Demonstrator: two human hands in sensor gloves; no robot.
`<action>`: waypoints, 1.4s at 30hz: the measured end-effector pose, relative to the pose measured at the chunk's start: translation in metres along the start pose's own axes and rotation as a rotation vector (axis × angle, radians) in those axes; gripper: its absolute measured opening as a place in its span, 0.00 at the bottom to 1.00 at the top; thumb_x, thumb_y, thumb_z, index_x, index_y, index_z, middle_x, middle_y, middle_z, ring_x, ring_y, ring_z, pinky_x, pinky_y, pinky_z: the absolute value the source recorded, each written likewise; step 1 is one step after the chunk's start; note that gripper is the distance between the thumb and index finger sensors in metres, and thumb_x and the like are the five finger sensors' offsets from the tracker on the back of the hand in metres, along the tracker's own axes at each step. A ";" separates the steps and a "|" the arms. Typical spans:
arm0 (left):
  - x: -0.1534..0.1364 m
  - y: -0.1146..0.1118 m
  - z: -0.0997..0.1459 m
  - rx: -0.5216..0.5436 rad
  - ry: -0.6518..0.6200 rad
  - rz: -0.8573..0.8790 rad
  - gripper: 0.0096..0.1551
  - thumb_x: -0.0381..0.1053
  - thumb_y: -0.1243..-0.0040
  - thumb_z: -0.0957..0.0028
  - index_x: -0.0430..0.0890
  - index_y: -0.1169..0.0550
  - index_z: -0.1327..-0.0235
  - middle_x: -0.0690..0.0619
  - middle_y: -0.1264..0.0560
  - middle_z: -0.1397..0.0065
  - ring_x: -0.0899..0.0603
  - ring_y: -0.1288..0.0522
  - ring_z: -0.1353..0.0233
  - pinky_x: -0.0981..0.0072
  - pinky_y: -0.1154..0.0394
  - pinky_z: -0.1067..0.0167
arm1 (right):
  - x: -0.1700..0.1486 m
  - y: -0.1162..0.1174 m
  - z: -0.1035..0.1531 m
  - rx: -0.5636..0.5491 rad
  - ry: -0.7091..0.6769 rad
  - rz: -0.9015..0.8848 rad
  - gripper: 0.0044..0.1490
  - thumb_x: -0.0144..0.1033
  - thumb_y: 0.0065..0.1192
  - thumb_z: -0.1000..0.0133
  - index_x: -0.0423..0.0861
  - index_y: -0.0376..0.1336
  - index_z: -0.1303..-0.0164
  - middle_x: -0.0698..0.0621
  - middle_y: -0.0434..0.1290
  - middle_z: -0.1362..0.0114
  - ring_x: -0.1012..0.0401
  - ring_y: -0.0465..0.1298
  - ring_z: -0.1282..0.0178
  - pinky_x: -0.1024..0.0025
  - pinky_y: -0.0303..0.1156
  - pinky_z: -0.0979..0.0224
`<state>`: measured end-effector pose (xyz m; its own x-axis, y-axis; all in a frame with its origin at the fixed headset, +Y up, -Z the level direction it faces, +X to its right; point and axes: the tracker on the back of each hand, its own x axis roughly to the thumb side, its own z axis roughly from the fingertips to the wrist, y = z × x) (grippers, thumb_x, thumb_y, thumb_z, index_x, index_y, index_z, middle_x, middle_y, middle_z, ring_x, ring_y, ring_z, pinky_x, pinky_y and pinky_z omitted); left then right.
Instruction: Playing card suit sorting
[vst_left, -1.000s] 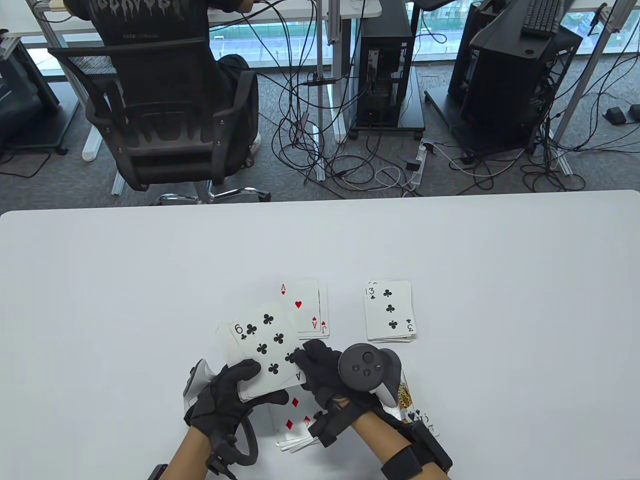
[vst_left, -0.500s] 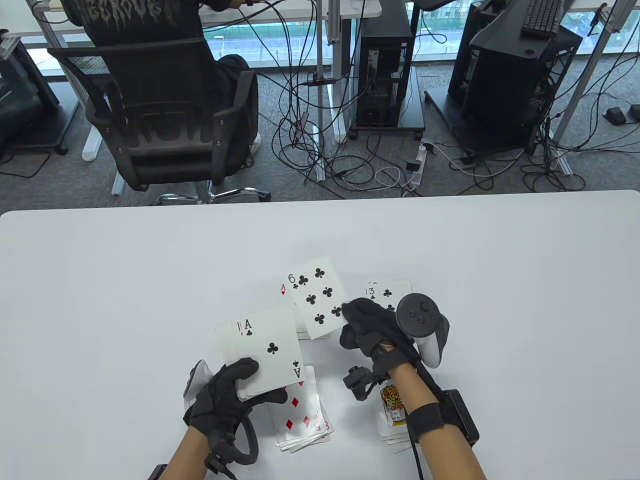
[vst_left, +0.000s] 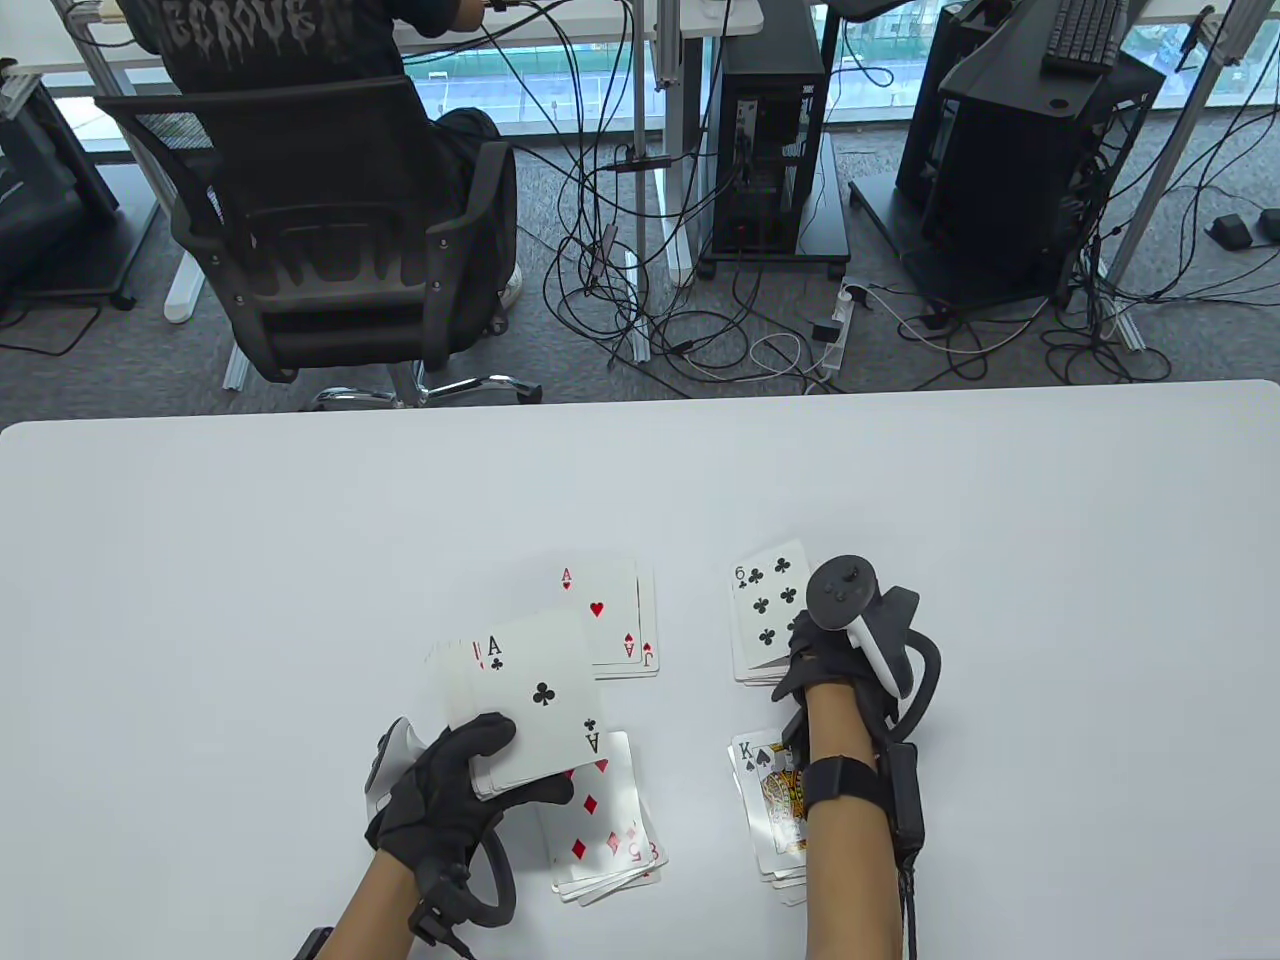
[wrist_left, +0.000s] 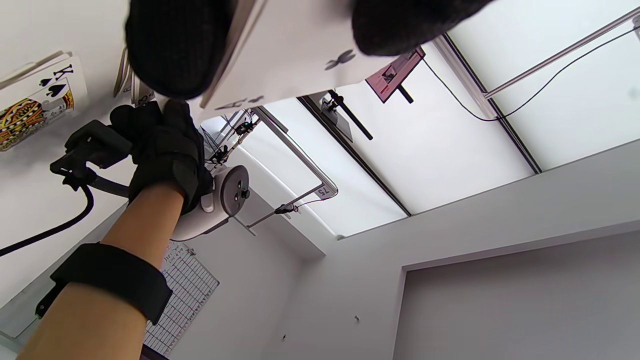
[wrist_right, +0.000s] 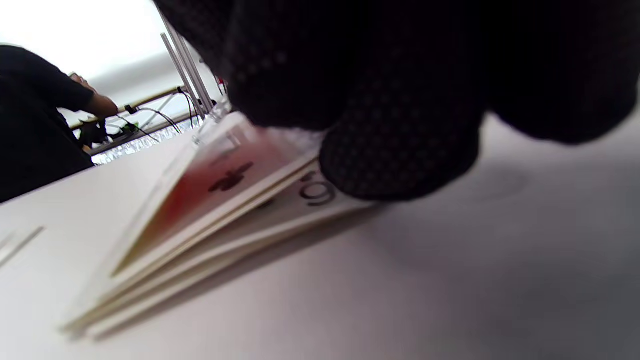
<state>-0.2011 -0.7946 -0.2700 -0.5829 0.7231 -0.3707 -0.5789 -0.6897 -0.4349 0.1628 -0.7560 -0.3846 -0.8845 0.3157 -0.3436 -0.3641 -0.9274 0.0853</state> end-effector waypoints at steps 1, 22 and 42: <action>0.000 0.000 0.000 0.000 0.001 0.000 0.31 0.55 0.49 0.32 0.58 0.47 0.21 0.52 0.41 0.17 0.37 0.32 0.21 0.49 0.23 0.38 | 0.000 0.001 0.000 0.004 0.006 0.018 0.28 0.32 0.54 0.40 0.20 0.66 0.51 0.47 0.79 0.71 0.52 0.82 0.70 0.53 0.80 0.64; -0.001 0.000 0.000 0.007 0.012 0.001 0.31 0.55 0.49 0.32 0.58 0.47 0.22 0.52 0.42 0.17 0.37 0.32 0.21 0.49 0.23 0.37 | 0.051 -0.016 0.047 -0.124 -0.383 0.082 0.33 0.37 0.54 0.40 0.19 0.65 0.49 0.45 0.79 0.69 0.51 0.82 0.69 0.52 0.80 0.62; -0.002 0.000 0.000 0.008 0.016 -0.003 0.31 0.55 0.49 0.32 0.58 0.47 0.22 0.52 0.41 0.17 0.37 0.32 0.21 0.49 0.23 0.37 | 0.103 0.035 0.151 0.087 -0.852 -0.510 0.50 0.49 0.60 0.44 0.17 0.52 0.39 0.42 0.74 0.55 0.45 0.79 0.56 0.47 0.77 0.52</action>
<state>-0.2001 -0.7955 -0.2690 -0.5722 0.7256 -0.3821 -0.5853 -0.6877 -0.4294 0.0143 -0.7257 -0.2756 -0.5182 0.7424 0.4246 -0.7487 -0.6338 0.1946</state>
